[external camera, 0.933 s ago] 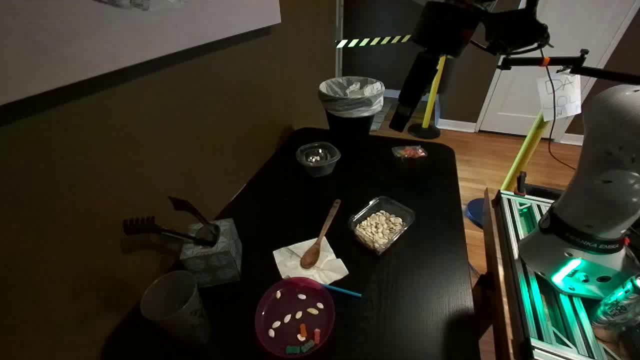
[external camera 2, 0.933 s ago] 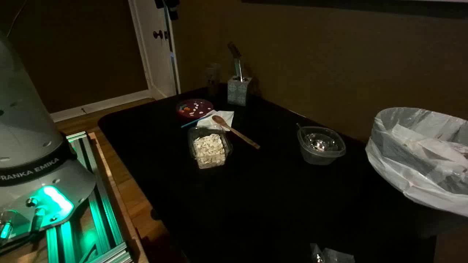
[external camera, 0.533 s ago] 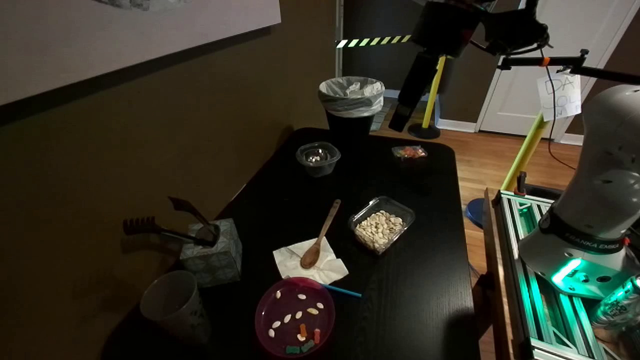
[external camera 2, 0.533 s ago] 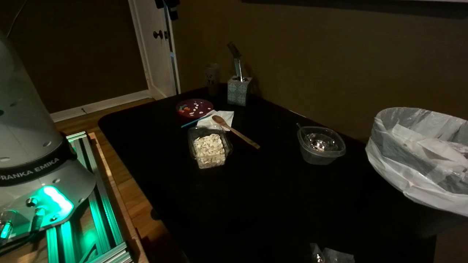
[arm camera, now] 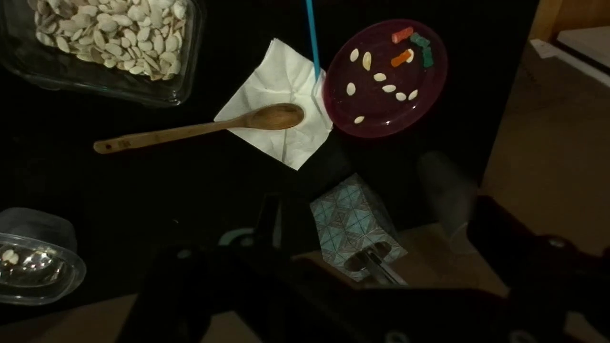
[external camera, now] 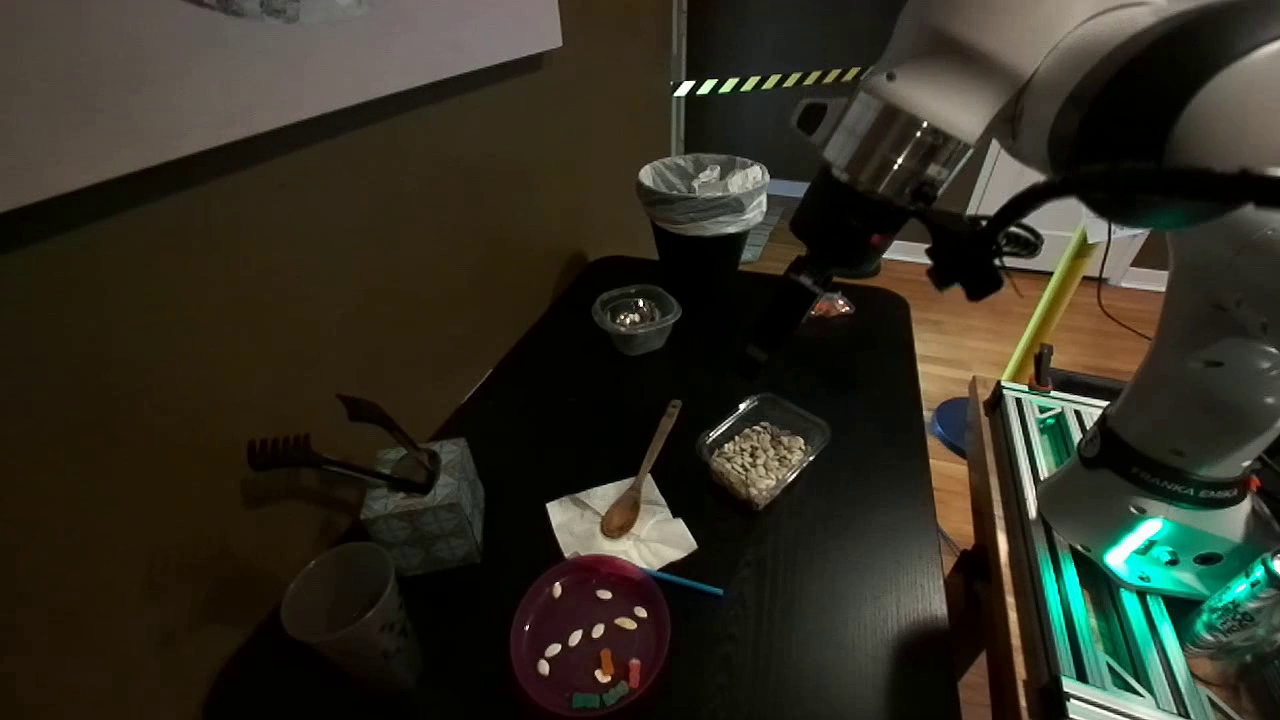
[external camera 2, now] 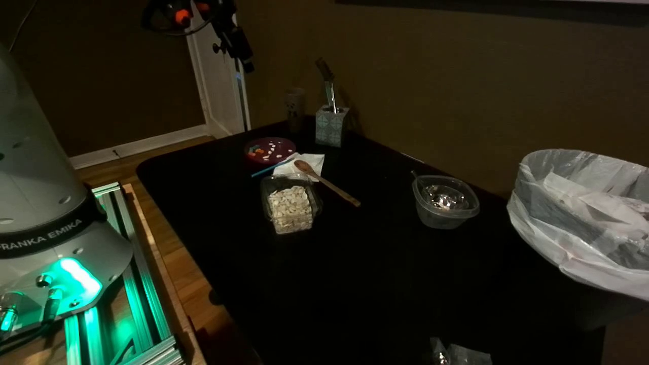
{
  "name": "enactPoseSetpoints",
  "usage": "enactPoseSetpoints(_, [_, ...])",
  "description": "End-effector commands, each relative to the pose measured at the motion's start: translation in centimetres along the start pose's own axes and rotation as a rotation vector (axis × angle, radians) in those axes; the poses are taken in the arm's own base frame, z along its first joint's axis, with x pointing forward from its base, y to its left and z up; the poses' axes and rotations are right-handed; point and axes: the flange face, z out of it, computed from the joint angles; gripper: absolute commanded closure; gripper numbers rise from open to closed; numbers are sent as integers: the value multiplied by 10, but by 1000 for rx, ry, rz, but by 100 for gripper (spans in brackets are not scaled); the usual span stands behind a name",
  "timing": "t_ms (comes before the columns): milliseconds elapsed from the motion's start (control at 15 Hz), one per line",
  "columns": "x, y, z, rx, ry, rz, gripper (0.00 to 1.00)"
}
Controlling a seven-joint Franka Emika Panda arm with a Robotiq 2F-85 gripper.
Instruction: Put the straw on the pink plate.
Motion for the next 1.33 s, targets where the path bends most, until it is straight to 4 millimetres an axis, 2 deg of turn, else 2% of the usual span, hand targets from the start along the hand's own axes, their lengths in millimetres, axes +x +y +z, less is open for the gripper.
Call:
enactPoseSetpoints(0, [-21, -32, 58, -35, 15, 64, 0])
enactPoseSetpoints(133, [-45, -47, 89, -92, -20, 63, 0])
enactPoseSetpoints(267, [-68, -51, 109, -181, -91, 56, 0])
enactPoseSetpoints(467, [-88, -44, 136, -248, -206, 4, 0])
enactPoseSetpoints(600, [-79, -46, 148, -182, -261, 12, 0])
enactPoseSetpoints(667, [-85, -46, 132, -223, -201, 5, 0])
enactPoseSetpoints(1000, [-79, -44, 145, -225, -267, 13, 0])
enactPoseSetpoints(1267, [-65, -25, 183, -207, -298, -15, 0])
